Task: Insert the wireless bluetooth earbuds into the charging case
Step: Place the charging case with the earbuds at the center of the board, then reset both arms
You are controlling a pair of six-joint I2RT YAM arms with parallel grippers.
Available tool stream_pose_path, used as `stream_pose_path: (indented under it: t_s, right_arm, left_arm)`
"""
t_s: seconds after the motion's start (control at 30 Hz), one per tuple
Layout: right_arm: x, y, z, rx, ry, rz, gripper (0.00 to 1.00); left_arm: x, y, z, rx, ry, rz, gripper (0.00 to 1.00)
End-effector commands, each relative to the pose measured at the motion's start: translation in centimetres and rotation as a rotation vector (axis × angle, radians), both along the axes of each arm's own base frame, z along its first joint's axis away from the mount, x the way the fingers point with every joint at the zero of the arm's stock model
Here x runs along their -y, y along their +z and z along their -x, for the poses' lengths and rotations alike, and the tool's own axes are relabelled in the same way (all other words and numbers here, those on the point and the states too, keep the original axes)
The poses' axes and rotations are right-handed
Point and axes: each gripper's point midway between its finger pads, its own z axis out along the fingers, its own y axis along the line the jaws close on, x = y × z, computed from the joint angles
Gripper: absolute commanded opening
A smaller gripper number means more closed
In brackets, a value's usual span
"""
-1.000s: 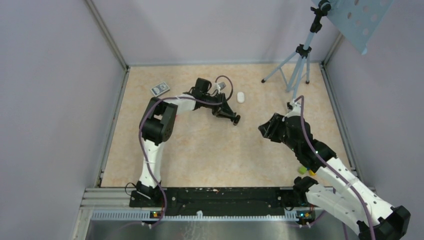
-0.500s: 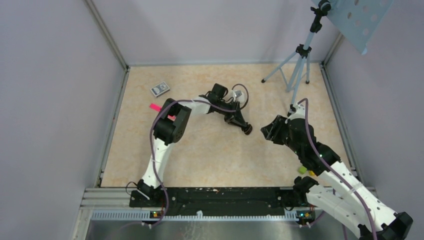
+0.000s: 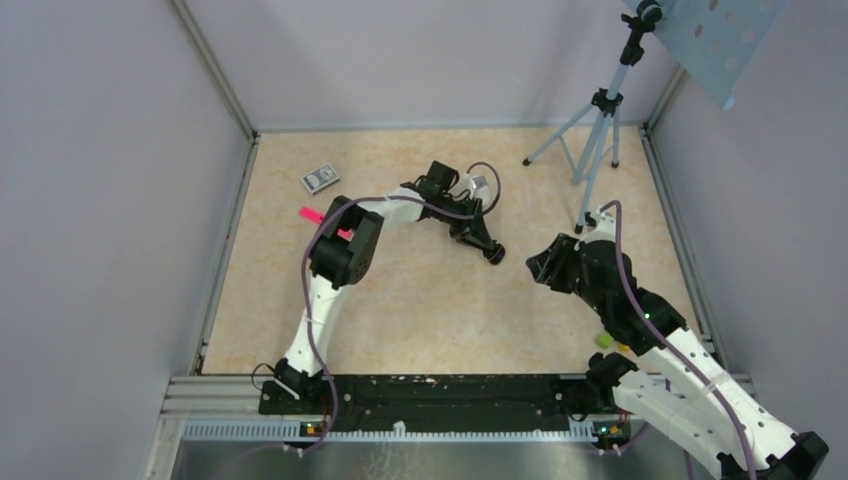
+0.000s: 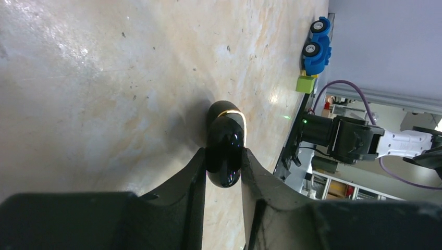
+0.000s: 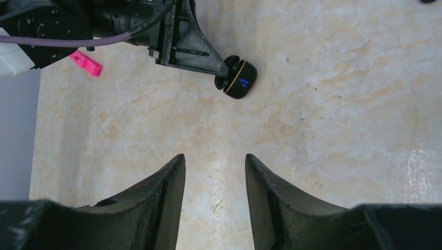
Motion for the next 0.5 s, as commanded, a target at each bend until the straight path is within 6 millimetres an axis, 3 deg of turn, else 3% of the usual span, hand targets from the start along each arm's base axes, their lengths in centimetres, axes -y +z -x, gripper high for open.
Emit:
stream_pose_path:
  t_s: [0.0,0.1,0.27,0.33,0.47]
  right_arm:
    - [0.3,1.2,-0.4,0.027,-0.024,-0.015,0.46]
    - [0.5,1.2,-0.3,0.025,-0.029,-0.009,0.48]
    - [1.6,0.8,-0.4,0.002,-0.072,0.045,0.60]
    - [2.3,0.5,-0.5,-0.014,-0.099,0.082,0.70]
    - [3.5,0.1,-0.9,-0.046,-0.150,0.167,0.76]
  left_arm:
    - [0.6,2.3,-0.1,0.080,-0.024,0.022,0.37]
    - [0.5,2.5,-0.2,0.091,-0.023,0.015,0.53]
    - [0.0,3.6,-0.6,0.152,-0.016,-0.036,0.83]
    - [-0.6,4.4,-0.8,0.192,-0.009,-0.072,0.90]
    - [-2.6,6.4,-0.8,0.285,0.016,-0.165,0.98]
